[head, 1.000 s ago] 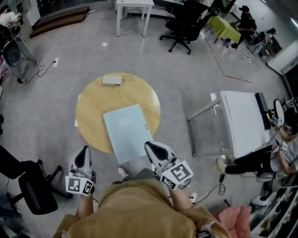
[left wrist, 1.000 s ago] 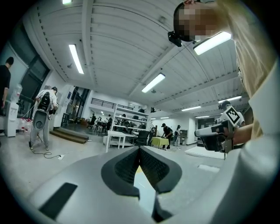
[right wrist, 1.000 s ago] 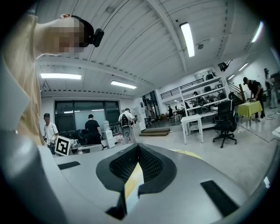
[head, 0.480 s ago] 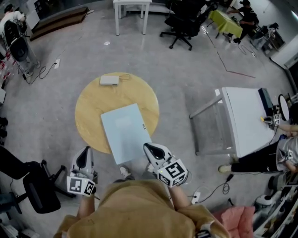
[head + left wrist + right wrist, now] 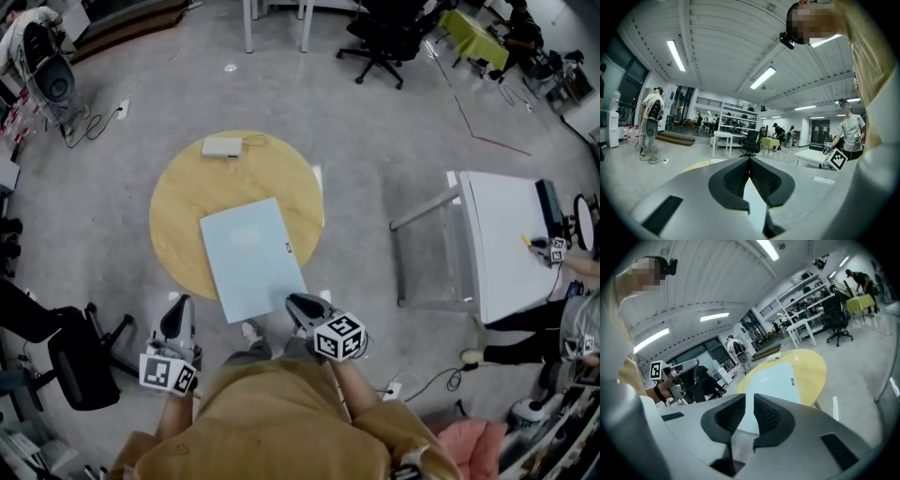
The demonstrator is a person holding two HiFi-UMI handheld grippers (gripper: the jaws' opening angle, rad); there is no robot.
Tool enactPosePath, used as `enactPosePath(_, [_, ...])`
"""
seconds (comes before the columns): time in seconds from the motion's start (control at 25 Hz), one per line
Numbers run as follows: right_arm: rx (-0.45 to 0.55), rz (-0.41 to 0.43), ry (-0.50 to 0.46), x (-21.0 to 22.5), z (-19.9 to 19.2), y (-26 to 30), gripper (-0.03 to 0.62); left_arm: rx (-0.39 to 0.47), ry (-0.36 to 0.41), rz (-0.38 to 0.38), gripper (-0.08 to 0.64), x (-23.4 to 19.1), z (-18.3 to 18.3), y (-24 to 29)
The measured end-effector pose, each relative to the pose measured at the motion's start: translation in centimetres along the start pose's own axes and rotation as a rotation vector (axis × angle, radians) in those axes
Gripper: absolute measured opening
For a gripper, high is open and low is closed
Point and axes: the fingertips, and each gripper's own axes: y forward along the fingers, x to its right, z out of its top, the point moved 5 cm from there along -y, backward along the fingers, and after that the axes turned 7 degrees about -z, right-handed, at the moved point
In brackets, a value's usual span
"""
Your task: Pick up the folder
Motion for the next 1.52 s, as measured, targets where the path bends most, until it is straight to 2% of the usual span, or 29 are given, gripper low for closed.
enactPosePath(0.08, [-0.055,0.003,0.091,1.5,-2.0,0.4,0.133,-0.016,0.001,0.001,0.003,0.1,-0.1,0.3])
enactPosePath(0.16, [-0.09,0.031,0.202,2.5,-3.6,0.8,0.166,-0.031,0.003,0.003,0.003,0.2,-0.1,0.7])
enactPosePath(0.24, [-0.123,0.066,0.313,3.4,-5.3,1.3,0.25,-0.049,0.002,0.005,0.003,0.3,-0.3,0.9])
enactPosePath(0.36, [-0.157,0.117,0.444,4.3,-7.5,2.2,0.287,-0.081,0.001,0.005,0.003,0.7,-0.9,1.3])
enactPosePath(0.44, [-0.166,0.154,0.524,4.8,-8.5,2.7,0.283,-0.101,0.002,0.001,0.003,0.9,-1.4,1.6])
enactPosePath(0.48, [-0.174,0.162,0.551,5.0,-8.8,2.7,0.307,-0.109,0.001,0.0,0.003,1.0,-1.6,1.7])
enactPosePath(0.6, [-0.178,0.172,0.619,5.5,-9.6,2.0,0.307,-0.127,0.0,0.003,0.003,1.3,-1.9,1.9])
enactPosePath(0.68, [-0.16,0.207,0.709,5.7,-10.5,2.7,0.319,-0.133,0.0,0.01,0.003,1.0,-2.1,1.7])
enactPosePath(0.8, [-0.059,0.327,0.892,6.0,-10.5,4.8,0.349,-0.143,-0.008,0.024,0.003,0.7,-2.5,1.2])
enactPosePath(0.88, [-0.027,0.346,0.916,6.5,-10.6,6.1,0.363,-0.152,-0.008,0.036,0.003,0.7,-2.5,0.7])
enactPosePath(1.0, [-0.041,0.318,0.96,7.4,-11.3,7.6,0.369,-0.166,-0.005,0.067,0.003,0.7,-2.3,-0.2])
enactPosePath(1.16, [-0.008,0.324,1.032,8.4,-11.6,8.7,0.37,-0.181,-0.002,0.114,0.003,0.5,-2.2,-1.7])
enactPosePath(1.4, [0.003,0.394,1.097,7.7,-11.0,10.1,0.37,-0.197,-0.007,0.155,0.003,0.7,-2.4,-3.1])
enactPosePath(1.52, [0.014,0.398,1.112,7.7,-10.9,10.7,0.368,-0.198,-0.008,0.166,0.003,0.7,-2.4,-3.6])
